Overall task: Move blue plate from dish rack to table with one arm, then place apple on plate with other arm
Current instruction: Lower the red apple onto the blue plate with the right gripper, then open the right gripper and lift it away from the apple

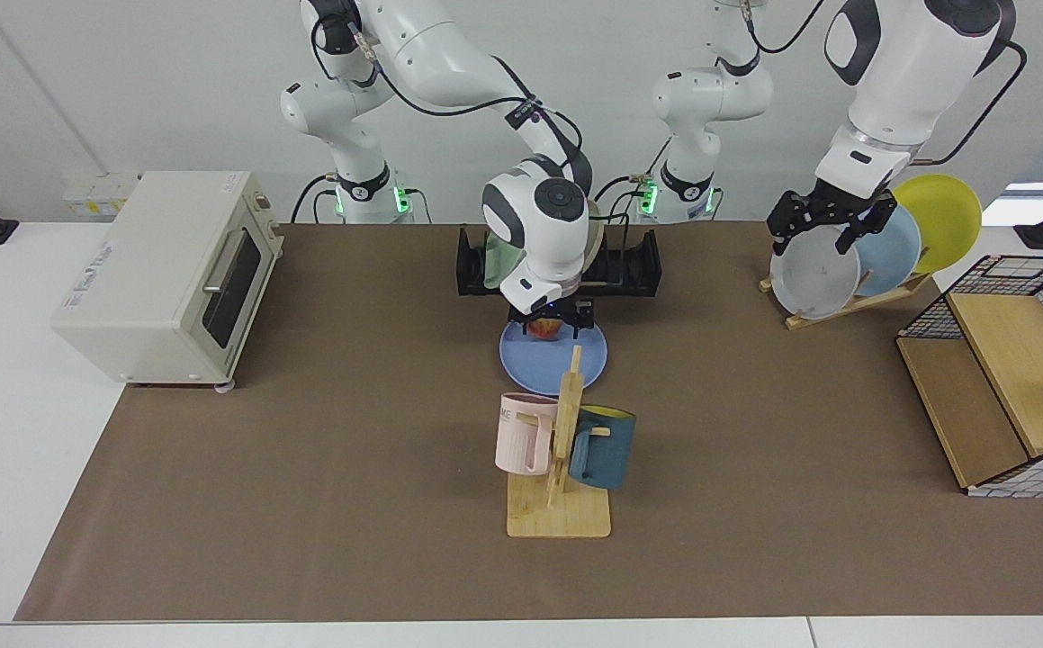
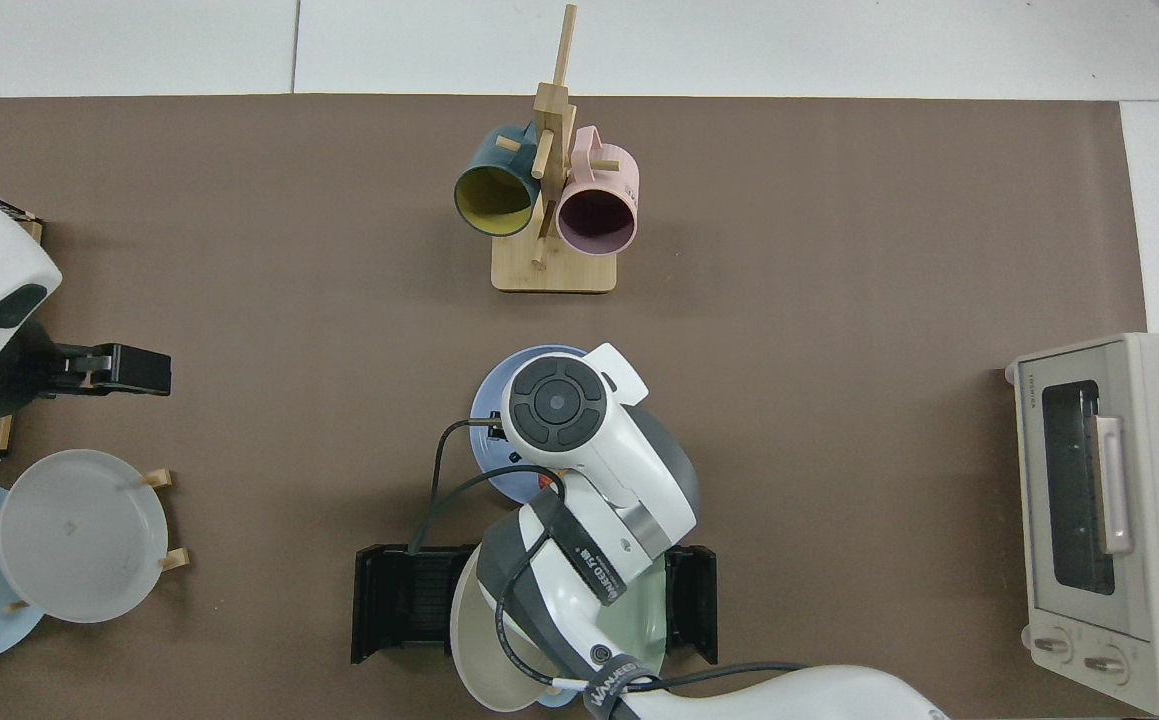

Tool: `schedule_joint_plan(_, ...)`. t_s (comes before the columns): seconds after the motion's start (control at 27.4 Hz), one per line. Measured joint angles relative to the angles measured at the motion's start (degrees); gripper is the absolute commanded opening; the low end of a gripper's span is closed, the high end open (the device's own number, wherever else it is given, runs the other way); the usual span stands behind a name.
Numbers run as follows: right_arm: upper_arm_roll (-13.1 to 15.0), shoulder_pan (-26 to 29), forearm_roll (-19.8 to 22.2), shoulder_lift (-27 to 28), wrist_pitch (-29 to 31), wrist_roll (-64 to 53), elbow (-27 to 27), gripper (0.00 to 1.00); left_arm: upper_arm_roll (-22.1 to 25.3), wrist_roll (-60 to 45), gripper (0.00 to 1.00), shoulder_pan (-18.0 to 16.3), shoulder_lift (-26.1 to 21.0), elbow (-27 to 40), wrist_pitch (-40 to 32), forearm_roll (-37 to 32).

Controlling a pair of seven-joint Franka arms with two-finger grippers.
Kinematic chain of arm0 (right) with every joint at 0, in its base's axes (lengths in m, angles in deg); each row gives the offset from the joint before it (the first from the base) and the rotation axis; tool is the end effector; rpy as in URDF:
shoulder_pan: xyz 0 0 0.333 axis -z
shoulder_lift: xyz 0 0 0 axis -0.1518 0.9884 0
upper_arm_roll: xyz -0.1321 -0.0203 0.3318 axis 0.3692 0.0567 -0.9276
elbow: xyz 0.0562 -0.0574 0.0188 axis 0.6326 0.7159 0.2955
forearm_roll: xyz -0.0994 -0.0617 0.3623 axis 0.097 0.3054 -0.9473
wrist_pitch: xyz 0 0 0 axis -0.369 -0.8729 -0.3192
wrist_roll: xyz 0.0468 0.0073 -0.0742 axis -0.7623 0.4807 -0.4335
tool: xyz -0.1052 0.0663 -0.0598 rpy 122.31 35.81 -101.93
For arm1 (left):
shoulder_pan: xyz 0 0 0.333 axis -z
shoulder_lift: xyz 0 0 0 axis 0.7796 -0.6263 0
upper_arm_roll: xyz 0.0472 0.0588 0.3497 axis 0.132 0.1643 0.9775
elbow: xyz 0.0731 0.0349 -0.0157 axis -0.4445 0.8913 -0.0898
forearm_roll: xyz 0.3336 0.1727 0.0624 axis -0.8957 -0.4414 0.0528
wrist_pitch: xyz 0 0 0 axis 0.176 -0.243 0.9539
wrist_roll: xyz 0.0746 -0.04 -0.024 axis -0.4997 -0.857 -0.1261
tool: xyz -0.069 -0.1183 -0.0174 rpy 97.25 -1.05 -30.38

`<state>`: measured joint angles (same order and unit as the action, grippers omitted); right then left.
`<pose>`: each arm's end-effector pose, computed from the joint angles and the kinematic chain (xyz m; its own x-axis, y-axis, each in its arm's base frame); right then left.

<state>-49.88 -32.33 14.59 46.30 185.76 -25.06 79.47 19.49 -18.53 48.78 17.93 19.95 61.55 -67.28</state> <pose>0.5127 0.4175 0.3400 0.9897 -0.1411 -0.0244 -0.1415 -0.9899 -0.0136 0.5126 -0.0325 0.6014 0.9996 -0.0292 0.0058 -0.0292 -0.9996 -0.0037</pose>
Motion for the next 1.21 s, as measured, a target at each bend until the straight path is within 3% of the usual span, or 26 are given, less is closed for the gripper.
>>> schedule_joint_plan(0.22, 1.44, 1.64, 0.0, -0.89, -5.21, -0.49, -4.76, 1.0, -0.06, -0.1, 1.0, 0.0, -0.09, 0.01, 0.02, 0.0)
schedule_joint_plan(0.48, 1.7, 8.58, -0.01, -2.69, -12.82, -6.12, -10.8, 1.0, -0.17, -0.18, 1.0, 0.0, -0.27, 0.02, 0.05, 0.0)
schedule_joint_plan(0.91, 1.93, 23.1, -0.03, -8.19, -20.96, -28.06, -11.64, 1.0, -0.23, -0.23, 1.0, 0.0, -0.37, 0.02, 0.3, 0.01)
schedule_joint_plan(1.21, 2.01, 31.0, 0.01, -10.9, -21.72, -39.3, -11.43, 1.0, -0.24, -0.5, 1.0, 0.0, -0.41, 0.02, 0.6, 0.02)
